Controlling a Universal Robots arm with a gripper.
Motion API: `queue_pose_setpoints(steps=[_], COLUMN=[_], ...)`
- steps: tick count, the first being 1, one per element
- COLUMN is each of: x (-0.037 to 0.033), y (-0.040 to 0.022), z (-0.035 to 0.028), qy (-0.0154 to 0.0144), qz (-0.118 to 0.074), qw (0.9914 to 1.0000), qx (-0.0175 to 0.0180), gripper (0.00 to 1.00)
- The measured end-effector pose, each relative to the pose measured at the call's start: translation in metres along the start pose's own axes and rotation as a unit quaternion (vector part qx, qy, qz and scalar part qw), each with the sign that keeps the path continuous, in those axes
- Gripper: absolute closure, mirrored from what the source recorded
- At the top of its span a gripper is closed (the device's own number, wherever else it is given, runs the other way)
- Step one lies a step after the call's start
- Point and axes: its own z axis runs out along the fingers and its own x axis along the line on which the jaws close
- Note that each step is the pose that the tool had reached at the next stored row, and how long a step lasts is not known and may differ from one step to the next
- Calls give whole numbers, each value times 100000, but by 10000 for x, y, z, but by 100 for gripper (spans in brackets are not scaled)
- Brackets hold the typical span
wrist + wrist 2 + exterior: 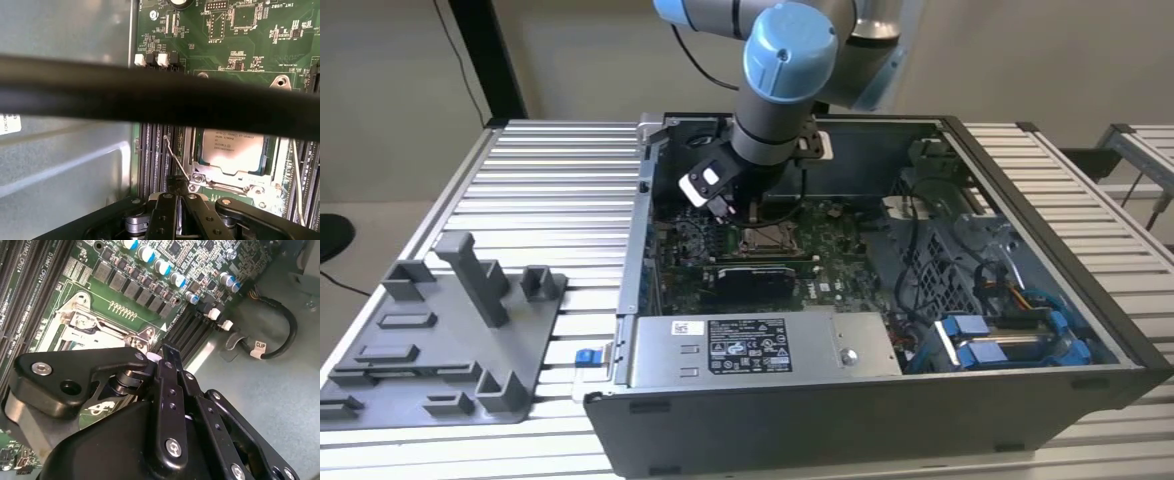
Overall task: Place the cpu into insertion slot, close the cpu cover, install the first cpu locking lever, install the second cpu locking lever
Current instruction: 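Install the first cpu locking lever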
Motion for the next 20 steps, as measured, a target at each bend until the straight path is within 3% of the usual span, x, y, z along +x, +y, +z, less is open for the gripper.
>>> queue_pose_setpoints(steps=[20], x=[-7], y=[78], z=[-4], qy=[-148], qz=[28], qw=[100000], qx=[45], gripper=[100])
